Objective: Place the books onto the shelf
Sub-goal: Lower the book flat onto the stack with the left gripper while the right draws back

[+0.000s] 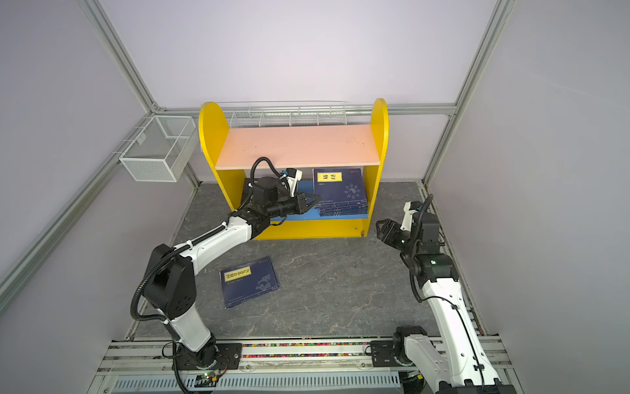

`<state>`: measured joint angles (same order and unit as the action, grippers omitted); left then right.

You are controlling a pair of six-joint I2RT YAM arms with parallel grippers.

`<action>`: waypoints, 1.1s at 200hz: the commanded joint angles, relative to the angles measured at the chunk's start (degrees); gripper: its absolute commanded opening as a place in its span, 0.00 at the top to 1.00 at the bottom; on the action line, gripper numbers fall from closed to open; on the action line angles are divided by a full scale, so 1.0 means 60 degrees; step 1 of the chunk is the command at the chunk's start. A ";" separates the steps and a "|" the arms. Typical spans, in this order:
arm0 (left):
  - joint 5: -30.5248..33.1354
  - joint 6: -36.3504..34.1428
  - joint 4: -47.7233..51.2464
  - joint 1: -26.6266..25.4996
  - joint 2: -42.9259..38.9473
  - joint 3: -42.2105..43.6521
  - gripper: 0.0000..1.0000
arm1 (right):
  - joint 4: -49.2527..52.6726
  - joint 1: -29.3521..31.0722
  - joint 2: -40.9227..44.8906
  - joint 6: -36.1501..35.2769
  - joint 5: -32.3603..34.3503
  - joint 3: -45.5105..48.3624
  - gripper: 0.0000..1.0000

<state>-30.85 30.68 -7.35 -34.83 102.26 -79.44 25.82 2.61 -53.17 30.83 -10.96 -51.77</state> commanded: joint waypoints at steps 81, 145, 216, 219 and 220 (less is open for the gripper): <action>0.1081 0.0059 0.0792 -0.0142 0.1079 -0.1451 1.00 | 0.0150 -0.0045 0.0101 -0.0106 0.0055 0.0176 0.35; 0.1196 0.0326 0.0461 -0.0033 0.1259 -0.1463 1.00 | 0.0028 -0.0053 0.0145 0.0033 -0.0158 0.0440 0.35; 0.0488 0.0296 0.1117 -0.0114 0.1481 -0.1721 1.00 | 0.0151 -0.0050 0.0172 0.0002 -0.0055 0.0481 0.35; 0.0484 0.0293 0.1143 -0.0113 0.1454 -0.1693 1.00 | 0.0149 -0.0054 0.0172 0.0003 -0.0062 0.0483 0.35; 0.0484 0.0293 0.1148 -0.0113 0.1448 -0.1683 1.00 | 0.0149 -0.0054 0.0174 0.0003 -0.0062 0.0483 0.35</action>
<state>-25.17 30.98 -2.37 -35.73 110.17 -87.94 26.20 2.61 -52.82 30.87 -10.76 -49.87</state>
